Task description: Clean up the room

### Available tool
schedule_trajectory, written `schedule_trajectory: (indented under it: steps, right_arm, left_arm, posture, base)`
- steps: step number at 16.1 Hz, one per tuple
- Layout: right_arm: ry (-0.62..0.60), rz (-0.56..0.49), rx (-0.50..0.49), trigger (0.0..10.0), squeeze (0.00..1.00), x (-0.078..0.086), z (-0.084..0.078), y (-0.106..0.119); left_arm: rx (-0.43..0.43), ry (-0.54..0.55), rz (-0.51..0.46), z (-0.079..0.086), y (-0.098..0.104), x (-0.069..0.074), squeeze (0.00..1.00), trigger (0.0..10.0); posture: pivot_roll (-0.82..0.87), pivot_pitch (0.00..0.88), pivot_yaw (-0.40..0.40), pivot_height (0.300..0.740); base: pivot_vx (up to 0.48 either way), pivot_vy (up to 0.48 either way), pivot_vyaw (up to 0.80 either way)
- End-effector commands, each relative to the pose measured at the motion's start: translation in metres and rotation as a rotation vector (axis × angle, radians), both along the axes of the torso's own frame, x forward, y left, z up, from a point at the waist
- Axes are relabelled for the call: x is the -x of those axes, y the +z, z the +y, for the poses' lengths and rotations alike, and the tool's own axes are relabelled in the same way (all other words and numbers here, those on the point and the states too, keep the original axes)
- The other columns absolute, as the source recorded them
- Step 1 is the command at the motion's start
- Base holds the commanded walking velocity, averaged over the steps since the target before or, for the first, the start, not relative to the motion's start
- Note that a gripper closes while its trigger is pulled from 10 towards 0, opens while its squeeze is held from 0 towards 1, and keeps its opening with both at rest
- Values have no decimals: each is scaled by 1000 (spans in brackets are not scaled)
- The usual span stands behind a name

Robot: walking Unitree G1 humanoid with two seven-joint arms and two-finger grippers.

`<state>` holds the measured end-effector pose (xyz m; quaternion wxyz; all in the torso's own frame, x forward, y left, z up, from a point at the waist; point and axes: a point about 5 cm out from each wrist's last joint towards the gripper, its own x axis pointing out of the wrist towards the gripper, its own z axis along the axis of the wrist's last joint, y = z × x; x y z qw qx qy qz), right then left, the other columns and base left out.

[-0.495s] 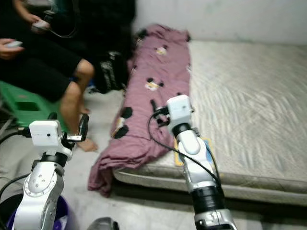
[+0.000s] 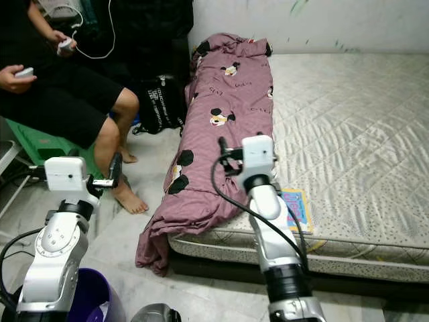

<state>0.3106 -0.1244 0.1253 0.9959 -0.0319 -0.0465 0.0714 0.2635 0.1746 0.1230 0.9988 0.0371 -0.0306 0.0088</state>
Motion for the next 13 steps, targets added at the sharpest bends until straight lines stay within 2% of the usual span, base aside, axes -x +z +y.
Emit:
schedule_trajectory:
  steps: [1,4,9,13]
  right_arm:
    - [9,-1,6,10000,0,-1,2,0]
    - [83,4,26,10000,0,-6,12,1]
    - [229,28,46,10000,0,-11,39,1]
    - [238,52,29,10000,0,-12,43,-3]
  left_arm:
    - [-6,-7,-8,-1,1,-2,0,10000]
    - [16,25,-10,-3,-1,6,0,10000]
    - [86,166,15,12,-12,33,0,10000]
    - [106,168,11,14,-11,35,0,10000]
  posture:
    - [46,0,112,740]
    - [90,0,46,740]
    - [180,0,-76,740]
    - [177,0,-77,740]
  base:
    - [0,0,0]
    - [0,0,0]
    - [0,0,0]
    - [0,0,-103]
